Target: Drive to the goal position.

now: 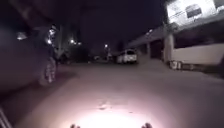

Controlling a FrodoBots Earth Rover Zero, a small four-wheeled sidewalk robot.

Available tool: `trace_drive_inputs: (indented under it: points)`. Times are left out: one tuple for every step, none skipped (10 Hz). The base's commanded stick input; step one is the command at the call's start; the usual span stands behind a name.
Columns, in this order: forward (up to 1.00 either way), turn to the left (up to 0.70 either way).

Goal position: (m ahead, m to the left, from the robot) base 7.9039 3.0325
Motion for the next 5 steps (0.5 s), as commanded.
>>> trace_drive_inputs:
  points:
    - [1.0,0.0]
    - [1.0,0.0]
    - [1.0,0.0]
    - [1.0,0.0]
    - [1.0,0.0]
